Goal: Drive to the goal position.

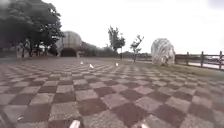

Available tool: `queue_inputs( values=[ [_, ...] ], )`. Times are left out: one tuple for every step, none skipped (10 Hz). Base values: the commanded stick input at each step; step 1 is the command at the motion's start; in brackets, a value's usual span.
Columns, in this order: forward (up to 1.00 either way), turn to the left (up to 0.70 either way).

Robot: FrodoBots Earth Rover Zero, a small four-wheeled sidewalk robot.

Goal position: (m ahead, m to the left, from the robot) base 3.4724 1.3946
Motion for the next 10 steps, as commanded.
queue_inputs(
  values=[
    [0.7,0.27],
    [0.7,0.27],
    [0.7,0.16],
    [0.7,0.0],
    [0.7,0.0],
    [0.7,0.0],
    [0.7,0.14],
    [0.7,0.27],
    [0.7,0.27],
    [0.7,0.27]
  ],
)
